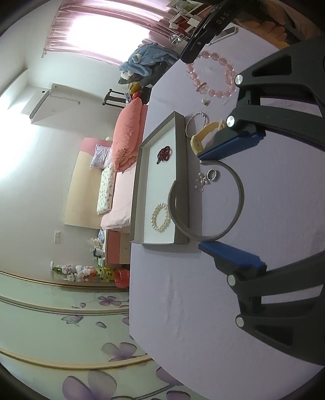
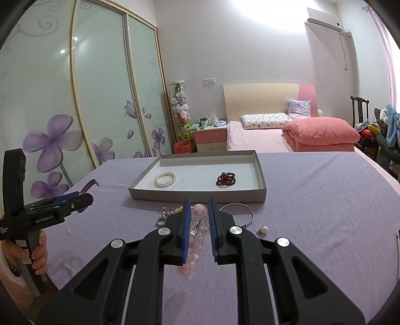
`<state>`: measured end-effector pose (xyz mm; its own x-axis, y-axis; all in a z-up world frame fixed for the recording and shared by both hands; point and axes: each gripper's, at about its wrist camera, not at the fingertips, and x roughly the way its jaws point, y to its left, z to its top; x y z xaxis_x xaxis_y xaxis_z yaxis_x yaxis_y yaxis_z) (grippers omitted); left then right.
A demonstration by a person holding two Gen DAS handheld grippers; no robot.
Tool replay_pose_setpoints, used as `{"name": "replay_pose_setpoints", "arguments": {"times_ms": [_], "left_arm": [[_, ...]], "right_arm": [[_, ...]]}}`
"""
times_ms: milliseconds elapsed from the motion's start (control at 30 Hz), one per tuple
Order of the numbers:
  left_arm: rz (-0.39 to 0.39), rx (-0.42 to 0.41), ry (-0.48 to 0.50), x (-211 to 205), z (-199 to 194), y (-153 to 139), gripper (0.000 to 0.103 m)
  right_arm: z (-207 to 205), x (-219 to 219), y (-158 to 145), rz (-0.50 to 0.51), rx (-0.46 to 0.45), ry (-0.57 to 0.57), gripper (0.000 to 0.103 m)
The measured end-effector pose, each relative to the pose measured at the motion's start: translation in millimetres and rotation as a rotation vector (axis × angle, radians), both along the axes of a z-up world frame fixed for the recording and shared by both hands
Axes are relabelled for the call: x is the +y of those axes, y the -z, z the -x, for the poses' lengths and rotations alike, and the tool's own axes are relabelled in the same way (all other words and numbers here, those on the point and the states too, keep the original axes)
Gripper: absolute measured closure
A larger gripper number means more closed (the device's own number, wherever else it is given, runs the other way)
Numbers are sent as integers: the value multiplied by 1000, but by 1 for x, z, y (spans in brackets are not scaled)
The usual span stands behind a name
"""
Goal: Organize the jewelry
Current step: 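Carry the pink bracelet into the tray with the right tool while the left tool carries the cuff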
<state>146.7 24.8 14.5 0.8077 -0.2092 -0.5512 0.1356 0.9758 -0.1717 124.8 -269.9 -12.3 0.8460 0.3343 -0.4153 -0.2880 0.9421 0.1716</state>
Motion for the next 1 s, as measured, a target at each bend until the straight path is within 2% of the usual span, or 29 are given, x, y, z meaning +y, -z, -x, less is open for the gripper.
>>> {"name": "replay_pose_setpoints", "arguments": {"times_ms": [267,300,433,500,600,700,733,767,800,833,867,1000], "left_arm": [[4,-19,-2,0,-3,-3,39],[1,-32,-7,0,-5,-6,39],[5,-73,-13,-2,-16,-18,39],[12,-85,-12,-4,-26,-22,39],[41,-64,-14,-4,-33,-21,39],[16,-71,-6,-6,-34,-16,39],[14,-65,-3,-7,-34,-15,39],[22,-57,5,-8,-35,-12,39],[23,-53,8,-7,-35,-11,39],[20,-53,7,-7,-35,-11,39],[18,-55,5,-7,-34,-11,39],[18,-60,-8,-2,-31,-13,39]], "right_arm": [[-4,0,-10,12,-27,6,88],[-4,0,-14,15,-43,8,98],[-13,-1,-36,16,-118,22,99],[-27,0,-42,16,-127,22,101],[-31,-7,-29,19,-67,2,101],[-26,-12,-5,78,22,8,98],[-25,-13,3,96,58,8,94],[-25,-14,14,111,100,10,84],[-25,-15,21,118,127,12,68],[-26,-16,27,127,153,15,61],[-27,-17,36,143,182,25,59],[-36,-17,60,182,296,46,60]]}}
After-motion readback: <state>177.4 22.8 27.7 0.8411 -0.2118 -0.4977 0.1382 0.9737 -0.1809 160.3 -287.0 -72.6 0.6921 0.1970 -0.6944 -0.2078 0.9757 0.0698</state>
